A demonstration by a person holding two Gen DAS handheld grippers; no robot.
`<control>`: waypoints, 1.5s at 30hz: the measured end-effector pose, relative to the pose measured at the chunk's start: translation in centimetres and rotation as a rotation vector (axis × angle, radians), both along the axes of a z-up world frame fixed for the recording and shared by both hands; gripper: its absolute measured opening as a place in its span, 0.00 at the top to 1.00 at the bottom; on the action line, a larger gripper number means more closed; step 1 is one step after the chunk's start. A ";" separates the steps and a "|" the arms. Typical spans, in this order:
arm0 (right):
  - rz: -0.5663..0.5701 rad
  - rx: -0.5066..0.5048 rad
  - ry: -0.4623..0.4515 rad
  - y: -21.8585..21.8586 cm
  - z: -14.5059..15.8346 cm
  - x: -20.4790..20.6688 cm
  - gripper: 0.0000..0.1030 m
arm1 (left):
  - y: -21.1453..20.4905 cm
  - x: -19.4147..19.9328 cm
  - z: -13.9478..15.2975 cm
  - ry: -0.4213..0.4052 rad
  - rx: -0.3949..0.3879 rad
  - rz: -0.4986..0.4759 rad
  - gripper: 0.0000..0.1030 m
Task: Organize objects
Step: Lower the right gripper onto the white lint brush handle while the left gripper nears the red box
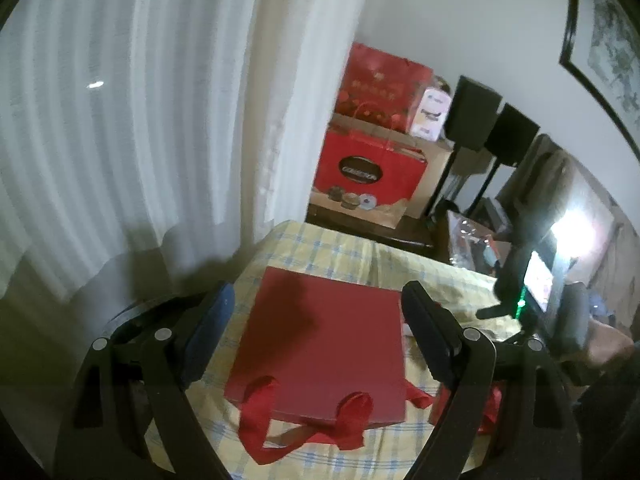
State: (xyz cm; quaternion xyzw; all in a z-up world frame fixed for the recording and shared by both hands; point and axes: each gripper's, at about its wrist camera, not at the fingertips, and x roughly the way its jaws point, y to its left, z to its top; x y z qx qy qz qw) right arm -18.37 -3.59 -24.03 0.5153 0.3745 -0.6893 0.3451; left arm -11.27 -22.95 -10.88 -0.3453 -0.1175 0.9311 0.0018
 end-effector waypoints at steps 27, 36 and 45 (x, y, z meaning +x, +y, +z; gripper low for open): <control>-0.398 -0.303 -0.126 10.9 3.3 20.5 0.60 | 10.1 2.8 -1.3 -0.206 0.119 -0.420 0.19; -0.381 -0.348 -0.006 11.0 2.7 22.5 0.70 | 14.3 1.5 -7.4 -0.536 0.185 -0.454 0.19; -0.352 -0.375 -0.043 10.8 1.8 23.3 0.74 | 15.0 0.9 -12.3 -0.594 0.147 -0.350 0.14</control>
